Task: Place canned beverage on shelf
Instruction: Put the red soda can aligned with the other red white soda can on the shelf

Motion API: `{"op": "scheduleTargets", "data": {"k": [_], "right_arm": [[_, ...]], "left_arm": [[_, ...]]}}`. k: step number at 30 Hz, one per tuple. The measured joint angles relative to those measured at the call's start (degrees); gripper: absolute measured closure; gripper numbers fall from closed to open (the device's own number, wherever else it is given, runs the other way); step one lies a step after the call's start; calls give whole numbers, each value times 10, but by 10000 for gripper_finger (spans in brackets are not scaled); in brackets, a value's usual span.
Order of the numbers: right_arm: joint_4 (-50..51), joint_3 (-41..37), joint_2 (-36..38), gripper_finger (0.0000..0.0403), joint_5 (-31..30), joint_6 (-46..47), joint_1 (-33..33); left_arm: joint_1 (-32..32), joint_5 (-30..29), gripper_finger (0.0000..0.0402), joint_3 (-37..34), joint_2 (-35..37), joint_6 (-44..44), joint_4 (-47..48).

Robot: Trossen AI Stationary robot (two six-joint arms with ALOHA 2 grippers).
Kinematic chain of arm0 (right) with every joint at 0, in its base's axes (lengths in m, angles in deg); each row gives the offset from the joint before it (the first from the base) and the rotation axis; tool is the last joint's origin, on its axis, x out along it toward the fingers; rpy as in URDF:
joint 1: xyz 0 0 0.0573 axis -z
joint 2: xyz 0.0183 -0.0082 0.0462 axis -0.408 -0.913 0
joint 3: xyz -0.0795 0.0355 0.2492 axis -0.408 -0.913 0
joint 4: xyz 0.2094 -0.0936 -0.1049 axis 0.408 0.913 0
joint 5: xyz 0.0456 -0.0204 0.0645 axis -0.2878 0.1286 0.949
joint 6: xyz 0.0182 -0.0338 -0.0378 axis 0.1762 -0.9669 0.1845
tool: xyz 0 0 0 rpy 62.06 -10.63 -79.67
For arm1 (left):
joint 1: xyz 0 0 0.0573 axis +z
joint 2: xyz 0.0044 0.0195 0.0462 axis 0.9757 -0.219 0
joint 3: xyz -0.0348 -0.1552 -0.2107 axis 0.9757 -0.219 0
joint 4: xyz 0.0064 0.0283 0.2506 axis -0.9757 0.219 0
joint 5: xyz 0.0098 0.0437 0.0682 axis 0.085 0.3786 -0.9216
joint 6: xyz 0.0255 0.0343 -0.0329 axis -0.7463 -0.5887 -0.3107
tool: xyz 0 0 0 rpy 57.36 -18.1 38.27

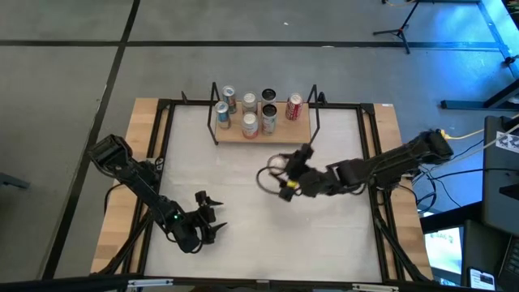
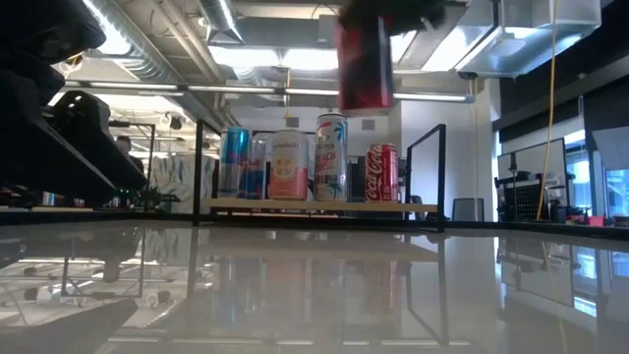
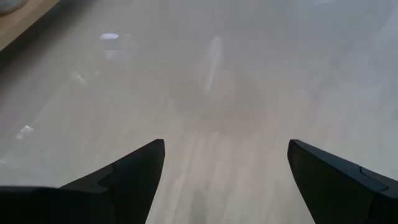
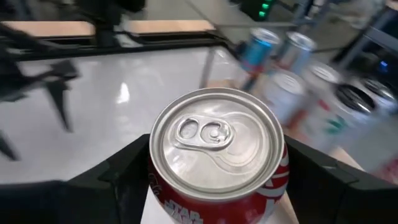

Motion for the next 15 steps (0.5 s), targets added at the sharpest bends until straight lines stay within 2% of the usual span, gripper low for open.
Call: {"op": "scheduleTargets", "data": {"k": [7,15], "right_arm": [[-19,-110,81,115,-8,47,66],[-118,-187,86,115,8,66,165]], "left_arm": [[1,-16,72,0,0,-2,-1],[6,-19,72,0,0,-14,-6]]}}
